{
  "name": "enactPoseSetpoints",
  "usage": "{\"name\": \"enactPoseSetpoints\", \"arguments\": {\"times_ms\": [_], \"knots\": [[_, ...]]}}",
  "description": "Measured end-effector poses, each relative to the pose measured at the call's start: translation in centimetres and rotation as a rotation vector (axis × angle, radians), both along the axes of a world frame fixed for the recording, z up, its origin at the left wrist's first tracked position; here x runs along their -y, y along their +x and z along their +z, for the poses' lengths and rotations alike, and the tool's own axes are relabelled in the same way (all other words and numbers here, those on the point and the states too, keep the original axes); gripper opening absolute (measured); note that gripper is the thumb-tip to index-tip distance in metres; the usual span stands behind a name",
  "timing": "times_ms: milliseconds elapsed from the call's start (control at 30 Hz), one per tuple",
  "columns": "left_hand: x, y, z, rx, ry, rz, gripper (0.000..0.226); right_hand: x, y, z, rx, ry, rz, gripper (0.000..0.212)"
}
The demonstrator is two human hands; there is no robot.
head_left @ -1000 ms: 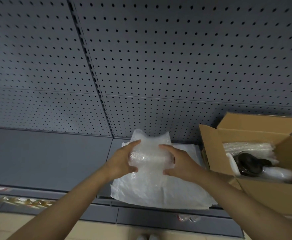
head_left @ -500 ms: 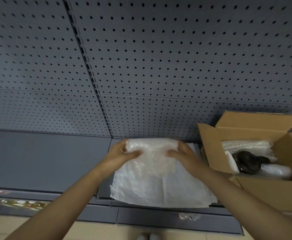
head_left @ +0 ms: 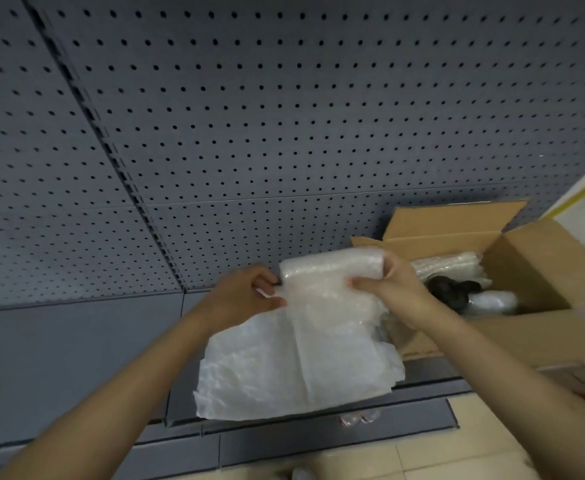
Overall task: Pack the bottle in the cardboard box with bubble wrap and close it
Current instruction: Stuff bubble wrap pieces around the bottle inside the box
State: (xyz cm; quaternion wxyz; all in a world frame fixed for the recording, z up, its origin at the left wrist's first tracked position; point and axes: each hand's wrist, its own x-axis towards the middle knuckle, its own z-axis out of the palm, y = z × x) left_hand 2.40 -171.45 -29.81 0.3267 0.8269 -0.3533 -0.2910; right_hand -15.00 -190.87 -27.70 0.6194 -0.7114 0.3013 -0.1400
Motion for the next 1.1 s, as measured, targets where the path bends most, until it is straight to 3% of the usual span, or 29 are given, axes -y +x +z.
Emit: {"name": "enactPoseSetpoints", "arguments": {"times_ms": [167, 400, 567, 733, 833, 933, 1033, 1100], "knots": [[3.0, 0.6, 2.4, 0.547, 0.223, -0.197, 0.041, 4.3, -3.6, 2.3, 0.031, -0.041, -0.219, 0.040], [9.2, -2.1, 6.0, 0.793, 0.243, -0.308, 0.043, 11.5, -10.1, 5.0, 0.004, -0.216, -0.386, 0.028], [14.7, -5.3, 6.2, 0.869, 0.225, -0.335, 0.031, 18.0, -13.9, 4.6, -0.089, -0.427, -0.383, 0.039], [21.5, -9.4, 4.3, 0.975, 0.313, -0.294, 0.023, 25.7, -16.3, 2.7, -0.383, -0.781, -0.107, 0.022], [25.0, -12.0, 2.4, 0.937, 0.414, -0.249, 0.032, 30.7, -16.5, 1.6, -0.483, -0.885, 0.155, 0.040], [27.1, -13.7, 0.7, 0.853, 0.563, -0.210, 0.037, 33.5, -15.5, 0.4, -0.504, -0.987, 0.418, 0.037], [27.5, -14.5, -0.7, 0.816, 0.650, -0.158, 0.040, 33.7, -13.7, 0.2, -0.620, -1.110, 0.514, 0.042], [27.5, -14.8, -1.3, 0.796, 0.674, -0.117, 0.041, 33.1, -12.3, 0.1, -0.655, -1.142, 0.645, 0.034]]}}
